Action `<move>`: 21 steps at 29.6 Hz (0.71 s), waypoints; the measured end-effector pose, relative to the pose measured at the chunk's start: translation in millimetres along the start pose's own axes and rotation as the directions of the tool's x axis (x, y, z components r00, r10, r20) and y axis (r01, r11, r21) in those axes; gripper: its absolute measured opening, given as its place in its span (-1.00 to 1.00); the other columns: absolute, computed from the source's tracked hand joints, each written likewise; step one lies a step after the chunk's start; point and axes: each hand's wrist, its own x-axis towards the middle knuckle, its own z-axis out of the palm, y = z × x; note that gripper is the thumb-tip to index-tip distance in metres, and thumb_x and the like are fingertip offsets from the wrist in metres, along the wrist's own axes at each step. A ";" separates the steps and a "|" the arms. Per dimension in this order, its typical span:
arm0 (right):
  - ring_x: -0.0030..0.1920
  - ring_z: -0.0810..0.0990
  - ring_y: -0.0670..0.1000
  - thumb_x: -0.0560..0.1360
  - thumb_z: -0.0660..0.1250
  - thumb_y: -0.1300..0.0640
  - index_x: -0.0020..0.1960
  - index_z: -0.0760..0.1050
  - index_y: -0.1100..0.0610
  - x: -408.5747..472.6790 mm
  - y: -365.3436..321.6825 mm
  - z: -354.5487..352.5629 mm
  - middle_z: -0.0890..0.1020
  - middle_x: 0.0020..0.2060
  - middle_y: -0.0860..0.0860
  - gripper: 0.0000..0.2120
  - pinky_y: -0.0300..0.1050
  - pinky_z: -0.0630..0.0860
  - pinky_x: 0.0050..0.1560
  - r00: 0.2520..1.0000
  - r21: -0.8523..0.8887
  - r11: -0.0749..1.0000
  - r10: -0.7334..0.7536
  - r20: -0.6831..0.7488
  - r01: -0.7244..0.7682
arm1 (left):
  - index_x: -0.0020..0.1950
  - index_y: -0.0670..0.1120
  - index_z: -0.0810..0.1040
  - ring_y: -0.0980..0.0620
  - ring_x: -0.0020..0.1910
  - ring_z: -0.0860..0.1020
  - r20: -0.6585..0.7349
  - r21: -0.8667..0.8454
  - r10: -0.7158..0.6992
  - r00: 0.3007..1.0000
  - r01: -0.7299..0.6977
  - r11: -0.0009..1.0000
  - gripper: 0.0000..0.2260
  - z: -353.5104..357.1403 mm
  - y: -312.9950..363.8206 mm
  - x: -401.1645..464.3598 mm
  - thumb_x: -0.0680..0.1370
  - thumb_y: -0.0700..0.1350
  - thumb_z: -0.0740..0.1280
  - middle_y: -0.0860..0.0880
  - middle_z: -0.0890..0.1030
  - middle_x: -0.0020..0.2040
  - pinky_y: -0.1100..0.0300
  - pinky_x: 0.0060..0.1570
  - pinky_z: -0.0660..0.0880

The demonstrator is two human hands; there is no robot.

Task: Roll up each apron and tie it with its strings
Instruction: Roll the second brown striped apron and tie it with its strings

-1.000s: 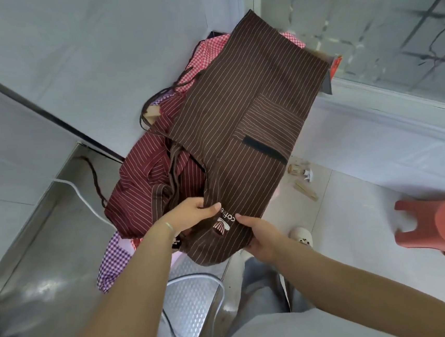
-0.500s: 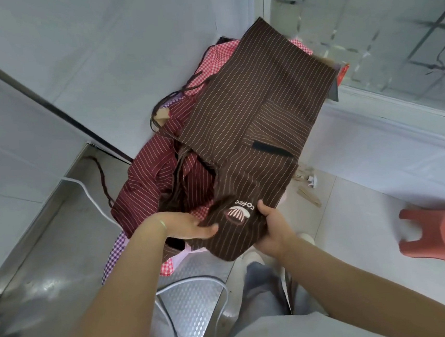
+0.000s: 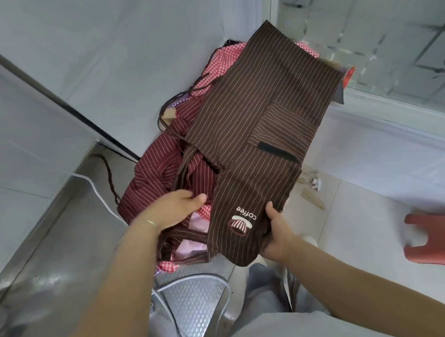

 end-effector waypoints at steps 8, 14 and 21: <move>0.08 0.65 0.17 0.58 0.26 0.06 0.29 0.45 0.24 -16.9 15.0 -13.4 0.66 0.08 0.19 -0.64 0.11 0.57 0.11 0.963 -0.399 0.902 0.236 0.127 -0.168 | 0.30 -0.16 0.45 -0.08 0.22 0.57 0.383 -0.710 0.196 0.903 0.152 0.688 -0.44 53.8 -8.6 21.0 0.38 0.02 0.50 -0.13 0.62 0.20 -0.02 0.32 0.42; -0.01 0.69 0.03 0.63 0.17 -0.03 0.21 0.47 0.16 -5.0 22.3 -22.2 0.70 -0.02 0.06 -0.69 -0.15 0.59 -0.16 0.934 -0.733 0.636 0.358 0.003 -0.242 | 0.30 -0.10 0.44 0.07 0.16 0.59 0.475 -0.563 0.154 0.866 0.164 0.810 -0.59 59.1 -25.8 11.8 0.49 -0.26 0.42 -0.04 0.63 0.17 0.24 0.19 0.48; 0.04 0.65 0.05 0.53 0.36 -0.04 0.20 0.52 0.14 4.4 12.5 -29.3 0.68 0.04 0.07 -0.67 -0.05 0.50 0.00 0.993 -0.645 0.757 0.119 -0.016 -0.101 | 0.06 -0.14 0.57 -0.04 -0.18 0.63 0.300 -0.040 -0.158 0.941 0.178 0.983 -0.73 72.5 -55.3 24.1 0.40 -0.15 0.49 -0.16 0.69 -0.11 0.14 -0.05 0.54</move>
